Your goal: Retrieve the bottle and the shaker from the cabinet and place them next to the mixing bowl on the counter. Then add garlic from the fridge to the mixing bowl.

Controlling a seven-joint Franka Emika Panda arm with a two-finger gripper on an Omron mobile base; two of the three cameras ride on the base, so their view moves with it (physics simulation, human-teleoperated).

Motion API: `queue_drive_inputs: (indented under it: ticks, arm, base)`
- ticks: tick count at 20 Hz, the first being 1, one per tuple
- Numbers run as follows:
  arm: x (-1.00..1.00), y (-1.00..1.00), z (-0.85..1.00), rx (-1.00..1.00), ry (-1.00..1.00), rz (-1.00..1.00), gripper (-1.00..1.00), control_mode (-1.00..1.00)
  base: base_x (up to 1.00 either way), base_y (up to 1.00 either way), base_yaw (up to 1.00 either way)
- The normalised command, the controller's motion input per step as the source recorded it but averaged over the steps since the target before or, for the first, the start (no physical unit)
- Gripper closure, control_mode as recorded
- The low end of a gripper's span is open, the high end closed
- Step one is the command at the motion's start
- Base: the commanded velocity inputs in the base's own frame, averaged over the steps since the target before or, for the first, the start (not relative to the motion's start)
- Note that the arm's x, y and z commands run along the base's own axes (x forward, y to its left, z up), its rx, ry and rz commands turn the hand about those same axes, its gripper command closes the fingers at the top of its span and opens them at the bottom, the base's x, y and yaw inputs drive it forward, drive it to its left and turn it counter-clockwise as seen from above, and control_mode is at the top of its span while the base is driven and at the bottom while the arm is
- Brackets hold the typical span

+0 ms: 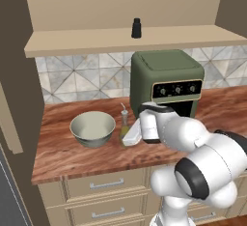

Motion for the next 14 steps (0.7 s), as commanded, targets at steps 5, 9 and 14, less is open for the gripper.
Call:
queue_drive_inputs:
  ticks: [5,9,14]
  arm:
    - [-0.04,-0.01,-0.02,0.0,0.0,0.0,-1.0,-1.0]
    - [-0.15,-0.09,0.0,0.0,0.01,0.0,-1.0,-1.0]
    - [0.0,-0.26,0.0,0.0,0.0,-0.02,-1.0,-1.0]
  base:
    - [0.0,0.0,0.0]
    - [0.0,0.0,0.0]
    - [0.0,0.0,0.0]
